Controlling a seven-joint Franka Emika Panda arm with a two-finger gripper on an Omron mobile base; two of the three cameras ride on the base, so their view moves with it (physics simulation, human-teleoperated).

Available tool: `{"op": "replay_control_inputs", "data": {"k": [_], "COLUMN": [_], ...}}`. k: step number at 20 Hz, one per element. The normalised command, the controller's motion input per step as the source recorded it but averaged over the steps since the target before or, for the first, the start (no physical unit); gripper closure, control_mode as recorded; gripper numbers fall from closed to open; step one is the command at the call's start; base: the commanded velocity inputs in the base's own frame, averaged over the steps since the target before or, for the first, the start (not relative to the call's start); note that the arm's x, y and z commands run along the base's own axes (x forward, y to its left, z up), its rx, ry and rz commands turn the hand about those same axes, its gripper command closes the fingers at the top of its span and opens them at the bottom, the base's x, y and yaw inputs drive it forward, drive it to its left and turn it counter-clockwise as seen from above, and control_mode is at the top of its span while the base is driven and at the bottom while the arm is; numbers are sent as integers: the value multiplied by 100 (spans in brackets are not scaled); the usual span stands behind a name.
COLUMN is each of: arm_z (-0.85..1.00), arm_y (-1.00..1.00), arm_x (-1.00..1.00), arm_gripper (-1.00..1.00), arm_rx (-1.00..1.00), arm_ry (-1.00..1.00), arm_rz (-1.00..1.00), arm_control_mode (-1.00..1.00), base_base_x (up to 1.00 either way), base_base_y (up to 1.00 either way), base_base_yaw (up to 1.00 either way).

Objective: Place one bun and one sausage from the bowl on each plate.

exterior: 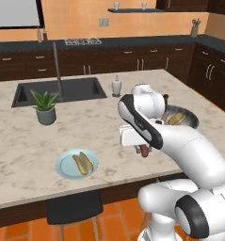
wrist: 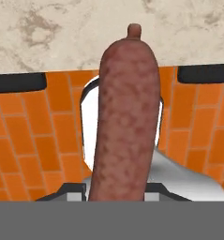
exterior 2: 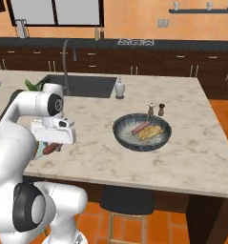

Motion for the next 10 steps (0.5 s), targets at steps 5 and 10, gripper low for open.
{"op": "replay_control_inputs", "data": {"k": [5, 10], "arm_z": [0, 0], "arm_y": [0, 0], "arm_x": [0, 0], "arm_gripper": [100, 100], "arm_rx": [0, 0], "arm_ry": [0, 0], "arm_rz": [0, 0], "arm_control_mode": [100, 100], "base_base_x": [0, 2], "base_base_y": [100, 100], "base_base_yaw": [0, 0]}}
